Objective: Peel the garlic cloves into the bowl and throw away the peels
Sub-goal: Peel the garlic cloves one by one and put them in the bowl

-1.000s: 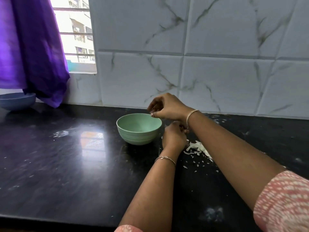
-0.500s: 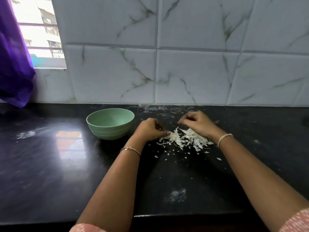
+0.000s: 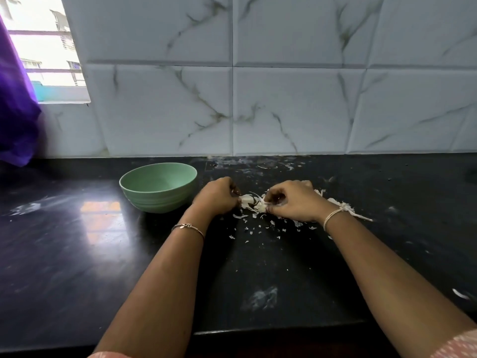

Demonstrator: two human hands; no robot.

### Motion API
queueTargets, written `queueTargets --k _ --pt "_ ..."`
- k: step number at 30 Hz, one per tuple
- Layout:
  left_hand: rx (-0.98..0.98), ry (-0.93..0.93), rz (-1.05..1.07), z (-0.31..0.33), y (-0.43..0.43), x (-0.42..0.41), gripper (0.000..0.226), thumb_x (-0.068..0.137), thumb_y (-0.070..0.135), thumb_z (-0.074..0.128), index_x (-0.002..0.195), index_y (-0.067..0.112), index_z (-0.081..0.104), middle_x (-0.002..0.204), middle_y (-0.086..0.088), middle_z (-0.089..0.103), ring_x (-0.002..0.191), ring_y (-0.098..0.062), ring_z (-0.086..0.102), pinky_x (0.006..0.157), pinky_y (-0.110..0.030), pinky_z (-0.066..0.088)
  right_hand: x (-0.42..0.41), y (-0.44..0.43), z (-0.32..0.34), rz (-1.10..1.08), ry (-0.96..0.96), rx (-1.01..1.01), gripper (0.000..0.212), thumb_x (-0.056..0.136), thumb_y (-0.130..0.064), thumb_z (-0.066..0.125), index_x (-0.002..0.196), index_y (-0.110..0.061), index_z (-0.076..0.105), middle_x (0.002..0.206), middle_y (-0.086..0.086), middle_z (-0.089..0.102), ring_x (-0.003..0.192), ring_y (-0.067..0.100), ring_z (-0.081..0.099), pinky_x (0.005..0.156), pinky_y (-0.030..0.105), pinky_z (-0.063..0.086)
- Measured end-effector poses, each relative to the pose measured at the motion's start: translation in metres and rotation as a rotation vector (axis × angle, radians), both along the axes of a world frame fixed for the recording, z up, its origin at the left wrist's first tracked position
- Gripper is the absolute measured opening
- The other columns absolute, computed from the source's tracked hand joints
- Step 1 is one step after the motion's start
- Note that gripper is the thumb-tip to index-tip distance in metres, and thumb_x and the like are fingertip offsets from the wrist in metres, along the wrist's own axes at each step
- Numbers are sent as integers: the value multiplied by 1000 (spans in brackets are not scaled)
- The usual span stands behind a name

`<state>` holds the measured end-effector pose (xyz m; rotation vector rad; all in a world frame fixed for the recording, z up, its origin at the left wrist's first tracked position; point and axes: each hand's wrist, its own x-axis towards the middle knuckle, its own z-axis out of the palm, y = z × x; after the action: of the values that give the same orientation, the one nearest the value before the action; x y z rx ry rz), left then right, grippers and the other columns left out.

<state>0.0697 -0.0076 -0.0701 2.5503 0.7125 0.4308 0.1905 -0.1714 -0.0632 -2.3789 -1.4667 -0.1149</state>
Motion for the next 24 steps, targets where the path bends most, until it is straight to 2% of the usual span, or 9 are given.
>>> queueTargets --k 4,6,9,12,16,18,20,22,24 --pt "-2 -44 56 2 0 -1 8 83 23 65 88 23 60 99 -5 70 97 -26 63 89 -40 52 4 -1 1 3 110 52 16 91 -42 63 103 -34 68 106 -13 69 109 11 59 105 37 22" --pt "-70 -77 31 4 -2 0 5 86 19 64 86 24 60 98 -5 72 95 -26 66 90 -39 53 7 -1 0 24 205 91 9 90 -39 64 96 -34 69 100 -13 71 106 12 61 110 47 28" --pt "-155 -99 -13 4 -4 2 16 90 14 61 80 25 58 91 -2 74 90 -22 68 89 -38 54 9 -1 0 38 274 155 4 87 -37 69 84 -35 70 88 -14 73 97 10 64 106 55 35" --pt "-152 -89 -33 4 -6 2 13 92 14 60 84 23 64 95 -4 74 91 -20 69 91 -36 53 8 -1 1 6 262 168 7 86 -39 70 87 -33 72 88 -14 72 96 10 63 106 53 34" --pt "-173 -97 -33 5 -7 1 17 94 11 58 102 15 72 103 -8 73 99 -27 67 94 -36 52 8 -4 4 -96 121 191 11 86 -43 69 90 -33 71 82 -20 66 90 5 57 102 39 29" --pt "-210 -137 -17 5 -6 2 15 94 12 59 100 14 73 101 -9 73 101 -30 66 88 -35 52 9 -6 6 -117 63 150 13 89 -42 65 98 -35 72 96 -18 66 99 7 56 100 39 26" --pt "-273 -193 -5 6 -6 2 12 94 14 60 90 15 71 95 -11 73 93 -32 66 78 -34 50 10 -7 6 -121 20 91 14 92 -38 63 100 -33 73 105 -16 60 105 8 52 100 40 27" --pt "-375 -246 -8 6 -7 3 17 96 13 59 81 17 66 81 -10 68 73 -26 59 65 -31 47 10 -8 5 -122 -9 123 6 86 -34 71 87 -29 74 100 -15 56 98 8 51 96 38 35" --pt "-509 -290 -29 9 -11 1 18 98 10 55 82 14 63 65 -3 61 60 -17 48 54 -27 41 9 -9 5 -115 -13 224 7 77 -20 78 75 -22 72 88 -12 58 85 8 54 80 30 44"
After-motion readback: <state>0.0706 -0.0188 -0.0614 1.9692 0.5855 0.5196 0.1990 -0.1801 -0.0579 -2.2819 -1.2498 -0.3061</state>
